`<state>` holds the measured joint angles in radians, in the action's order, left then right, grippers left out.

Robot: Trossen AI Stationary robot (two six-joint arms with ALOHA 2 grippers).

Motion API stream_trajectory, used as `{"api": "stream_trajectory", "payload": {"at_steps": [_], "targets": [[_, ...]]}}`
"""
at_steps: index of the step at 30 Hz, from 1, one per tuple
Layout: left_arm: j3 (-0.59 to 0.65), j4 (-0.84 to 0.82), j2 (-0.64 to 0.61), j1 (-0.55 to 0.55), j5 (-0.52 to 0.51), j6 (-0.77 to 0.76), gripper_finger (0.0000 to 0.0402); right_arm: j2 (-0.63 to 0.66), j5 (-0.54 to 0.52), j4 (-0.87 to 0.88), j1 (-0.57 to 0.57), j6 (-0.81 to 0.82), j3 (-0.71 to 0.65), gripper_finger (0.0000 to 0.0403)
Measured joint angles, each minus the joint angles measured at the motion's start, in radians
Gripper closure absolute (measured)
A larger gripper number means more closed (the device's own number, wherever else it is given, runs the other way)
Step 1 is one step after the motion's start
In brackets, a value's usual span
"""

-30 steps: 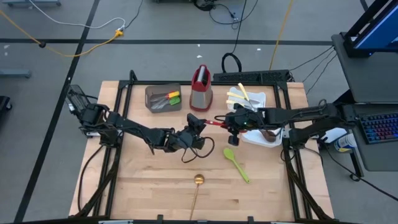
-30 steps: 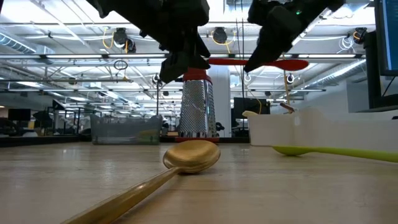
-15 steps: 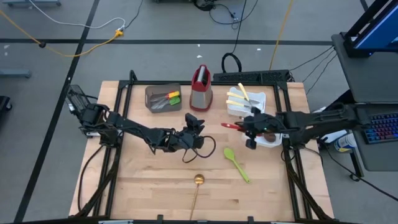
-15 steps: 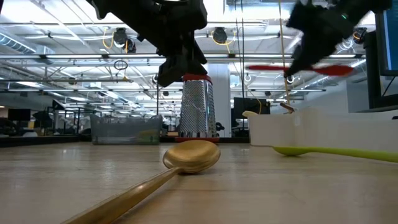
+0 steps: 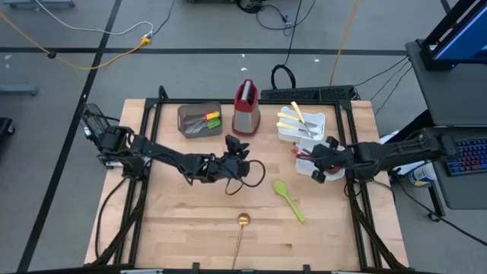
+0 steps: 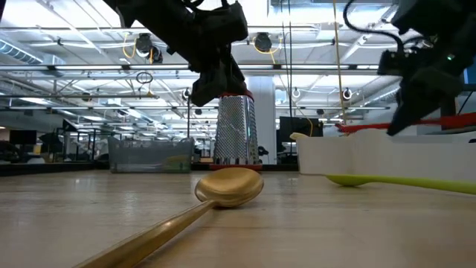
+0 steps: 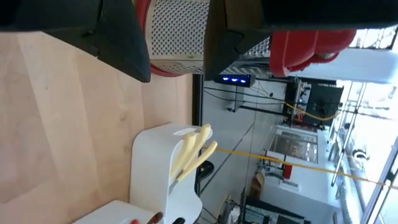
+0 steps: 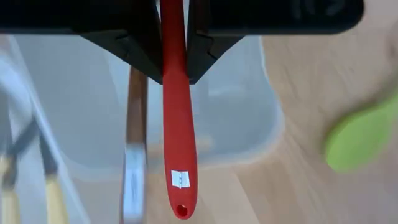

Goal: Pick & Place Kitchen Items
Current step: Put the red serving spoon into the bottom white bin

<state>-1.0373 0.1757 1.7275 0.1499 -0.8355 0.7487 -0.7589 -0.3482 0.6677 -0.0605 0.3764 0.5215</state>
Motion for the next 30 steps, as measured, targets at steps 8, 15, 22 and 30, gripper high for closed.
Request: {"api": "stream_trajectory", "payload": {"at_steps": [8,15,22,30], "targets": [[0.0,-0.001,0.0,-0.04,0.042,-0.085,0.0247,-0.001,-0.027,-0.094,0.0,0.052,-0.12,0.0357],[0.0,-0.017,0.0,-0.047,0.111,-0.155,0.0247,-0.002,-0.071,-0.137,0.0,0.01,-0.175,0.0338],[0.0,-0.165,-0.038,-0.051,0.112,-0.336,0.0247,0.0,-0.066,-0.267,0.0,-0.024,-0.175,0.0303],[0.001,-0.508,-0.178,-0.053,0.15,-0.609,0.0247,0.0,-0.072,-0.428,0.0,-0.056,-0.174,0.0247]]}}
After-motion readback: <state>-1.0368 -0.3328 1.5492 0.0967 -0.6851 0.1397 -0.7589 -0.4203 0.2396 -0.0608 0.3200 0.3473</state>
